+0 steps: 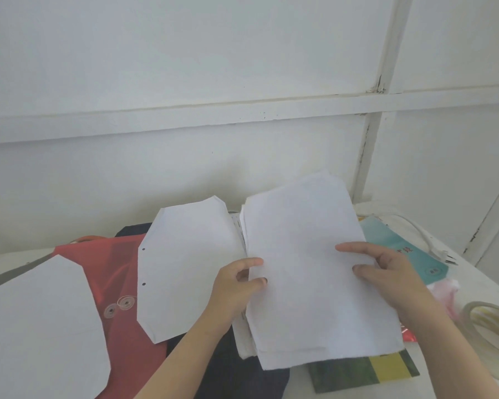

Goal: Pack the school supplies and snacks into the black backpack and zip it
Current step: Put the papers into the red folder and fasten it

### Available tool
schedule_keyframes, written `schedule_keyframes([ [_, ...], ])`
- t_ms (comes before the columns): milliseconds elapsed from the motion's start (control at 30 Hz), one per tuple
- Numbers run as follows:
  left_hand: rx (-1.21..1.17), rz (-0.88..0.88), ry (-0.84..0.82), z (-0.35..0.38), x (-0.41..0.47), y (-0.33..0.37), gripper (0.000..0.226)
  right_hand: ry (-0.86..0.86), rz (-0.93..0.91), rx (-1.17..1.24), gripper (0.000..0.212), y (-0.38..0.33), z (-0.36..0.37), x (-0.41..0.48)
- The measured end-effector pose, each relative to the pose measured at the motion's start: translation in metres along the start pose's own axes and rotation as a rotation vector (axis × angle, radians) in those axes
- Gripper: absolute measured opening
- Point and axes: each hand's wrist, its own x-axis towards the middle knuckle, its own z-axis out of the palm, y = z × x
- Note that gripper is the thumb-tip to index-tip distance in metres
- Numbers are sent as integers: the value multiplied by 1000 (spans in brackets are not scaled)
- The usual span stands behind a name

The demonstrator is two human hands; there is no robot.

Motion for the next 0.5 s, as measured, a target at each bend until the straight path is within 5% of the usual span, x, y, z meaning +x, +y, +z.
schedule_keyframes([
  [500, -158, 117, 211, -76, -15, 43, 25, -220, -1, 263, 35, -26, 65, 44],
])
